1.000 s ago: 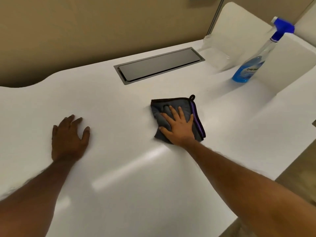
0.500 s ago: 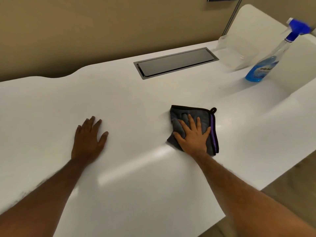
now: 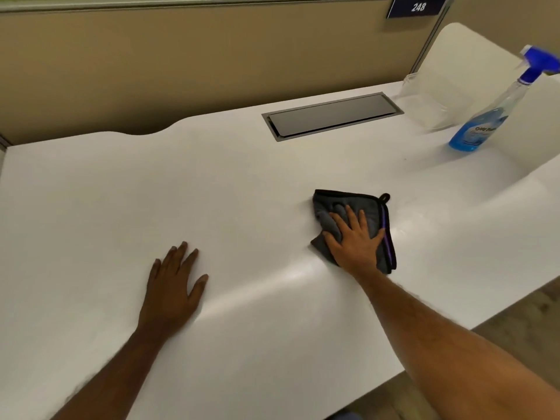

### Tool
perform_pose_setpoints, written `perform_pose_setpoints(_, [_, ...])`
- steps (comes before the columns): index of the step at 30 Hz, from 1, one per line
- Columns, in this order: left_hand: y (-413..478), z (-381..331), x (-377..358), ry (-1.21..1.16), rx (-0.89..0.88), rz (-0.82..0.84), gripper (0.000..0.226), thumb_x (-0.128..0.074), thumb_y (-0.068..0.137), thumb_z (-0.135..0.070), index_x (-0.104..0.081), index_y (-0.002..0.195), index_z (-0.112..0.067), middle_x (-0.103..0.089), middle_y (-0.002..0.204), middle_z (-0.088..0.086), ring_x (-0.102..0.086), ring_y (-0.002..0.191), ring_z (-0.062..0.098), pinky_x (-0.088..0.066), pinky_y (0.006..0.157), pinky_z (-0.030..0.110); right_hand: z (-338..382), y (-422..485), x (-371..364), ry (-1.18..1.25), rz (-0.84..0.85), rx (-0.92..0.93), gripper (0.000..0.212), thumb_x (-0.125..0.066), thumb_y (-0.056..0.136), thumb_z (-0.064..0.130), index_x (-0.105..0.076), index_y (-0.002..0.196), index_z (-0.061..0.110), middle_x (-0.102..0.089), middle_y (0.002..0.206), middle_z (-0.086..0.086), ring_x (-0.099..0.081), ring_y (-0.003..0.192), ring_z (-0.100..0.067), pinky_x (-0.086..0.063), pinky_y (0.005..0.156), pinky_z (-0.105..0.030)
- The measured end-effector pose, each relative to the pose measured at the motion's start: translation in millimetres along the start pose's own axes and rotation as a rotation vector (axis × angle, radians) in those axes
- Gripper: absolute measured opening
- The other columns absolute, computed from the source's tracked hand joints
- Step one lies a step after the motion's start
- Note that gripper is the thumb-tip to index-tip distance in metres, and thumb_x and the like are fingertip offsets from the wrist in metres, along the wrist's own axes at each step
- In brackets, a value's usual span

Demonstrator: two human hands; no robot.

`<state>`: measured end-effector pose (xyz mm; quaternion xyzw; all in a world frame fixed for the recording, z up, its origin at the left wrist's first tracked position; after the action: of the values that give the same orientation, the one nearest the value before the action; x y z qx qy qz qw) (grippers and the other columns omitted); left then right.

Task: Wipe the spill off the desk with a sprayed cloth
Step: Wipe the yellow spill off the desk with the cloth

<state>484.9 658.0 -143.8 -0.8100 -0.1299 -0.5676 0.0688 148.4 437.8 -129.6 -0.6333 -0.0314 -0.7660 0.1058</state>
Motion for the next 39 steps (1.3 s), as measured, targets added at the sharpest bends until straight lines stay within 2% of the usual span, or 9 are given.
perform_pose_setpoints(4, [-31.1, 11.2, 8.8, -0.007, 0.028, -0.013, 0.067, -0.03, 0.092, -0.057, -0.039, 0.148, -0.022, -0.025, 0.161, -0.001, -0.02, 0.149, 0.017, -0.009, 0.121, 0.036, 44.2, -20.5, -9.0, -0.029, 0.019, 0.003, 0.068, -0.028, 0.087, 0.073, -0.021, 0.149, 0.046, -0.005, 0.164, 0.009, 0.007, 0.15, -0.025, 0.005, 0.105, -0.077])
perform_pose_setpoints(9, [-53.9, 20.4, 15.6, -0.043, 0.096, 0.004, 0.071, -0.031, 0.089, -0.061, -0.041, 0.147, -0.022, -0.026, 0.16, 0.001, -0.021, 0.149, 0.02, -0.014, 0.121, 0.038, 140.6, -84.6, -31.3, 0.011, 0.069, 0.392, 0.068, -0.026, 0.085, 0.071, -0.031, 0.147, 0.043, -0.008, 0.164, 0.007, 0.005, 0.151, -0.028, 0.01, 0.105, -0.075])
perform_pose_setpoints(13, [-69.0, 29.1, 23.6, -0.014, 0.111, 0.011, 0.073, -0.032, 0.086, -0.064, -0.044, 0.145, -0.022, -0.03, 0.159, 0.003, -0.026, 0.147, 0.023, -0.021, 0.118, 0.042, 134.4, -110.7, -37.7, 0.023, 0.03, 0.588, 0.057, -0.037, 0.088, 0.062, -0.04, 0.142, 0.044, -0.021, 0.161, 0.009, -0.007, 0.151, -0.023, 0.004, 0.107, -0.074])
perform_pose_setpoints(15, [-75.8, 35.6, 27.6, -0.003, 0.115, 0.001, 0.072, -0.032, 0.086, -0.064, -0.045, 0.145, -0.023, -0.032, 0.158, 0.003, -0.027, 0.146, 0.022, -0.024, 0.118, 0.042, 104.8, -98.5, -31.0, 0.029, 0.008, 0.542, 0.058, -0.036, 0.087, 0.061, -0.043, 0.141, 0.042, -0.025, 0.16, 0.012, -0.012, 0.15, -0.019, -0.002, 0.108, -0.074])
perform_pose_setpoints(20, [-91.5, 45.3, 26.6, 0.002, 0.164, -0.006, 0.072, -0.03, 0.087, -0.065, -0.043, 0.146, -0.026, -0.03, 0.159, 0.002, -0.025, 0.147, 0.021, -0.02, 0.12, 0.042, 19.7, -72.2, -5.5, 0.03, -0.056, 0.151, 0.069, -0.024, 0.08, 0.066, -0.044, 0.141, 0.041, -0.024, 0.16, 0.013, -0.011, 0.15, -0.017, 0.001, 0.11, -0.072])
perform_pose_setpoints(24, [-97.7, 35.1, 24.2, -0.019, 0.201, -0.058, 0.07, -0.032, 0.089, -0.059, -0.047, 0.143, -0.018, -0.033, 0.157, 0.008, -0.027, 0.146, 0.026, -0.017, 0.119, 0.043, 44.5, -84.6, -8.7, -0.01, -0.021, 0.095, 0.071, -0.018, 0.082, 0.069, -0.036, 0.145, 0.042, -0.016, 0.162, 0.01, -0.003, 0.151, -0.022, 0.004, 0.108, -0.075])
perform_pose_setpoints(32, [-96.5, 19.1, 19.1, -0.056, 0.278, -0.142, 0.07, -0.034, 0.087, -0.053, -0.052, 0.138, -0.01, -0.04, 0.151, 0.017, -0.032, 0.142, 0.034, -0.016, 0.118, 0.047, 154.6, -179.8, -43.6, -0.008, 0.06, 0.576, 0.062, -0.037, 0.089, 0.068, -0.034, 0.145, 0.043, -0.012, 0.164, 0.002, 0.005, 0.15, -0.034, 0.01, 0.102, -0.077])
perform_pose_setpoints(35, [-101.9, 14.9, 18.0, -0.068, 0.289, -0.17, 0.069, -0.034, 0.087, -0.053, -0.053, 0.137, -0.009, -0.041, 0.151, 0.017, -0.033, 0.142, 0.034, -0.017, 0.117, 0.046, 143.9, -201.4, -49.0, -0.026, 0.071, 0.706, 0.059, -0.038, 0.091, 0.064, -0.032, 0.146, 0.043, -0.009, 0.164, 0.003, 0.008, 0.15, -0.033, 0.01, 0.103, -0.077])
perform_pose_setpoints(39, [-108.3, -0.4, 13.8, -0.037, 0.302, -0.199, 0.068, -0.038, 0.086, -0.052, -0.054, 0.135, -0.008, -0.041, 0.15, 0.018, -0.033, 0.141, 0.034, -0.016, 0.117, 0.046, 85.4, -200.6, -40.3, -0.016, 0.033, 0.778, 0.057, -0.043, 0.09, 0.058, -0.035, 0.145, 0.044, -0.014, 0.163, 0.008, 0.0, 0.151, -0.027, 0.005, 0.105, -0.076])
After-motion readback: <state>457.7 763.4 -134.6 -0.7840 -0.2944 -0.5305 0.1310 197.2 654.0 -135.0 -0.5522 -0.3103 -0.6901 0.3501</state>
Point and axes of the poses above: each hand's wrist, its own y-axis towards the middle knuckle, its own x-axis out of the back of the hand, z = x × y, the point moved 2 cm from there along y, towards the middle knuckle
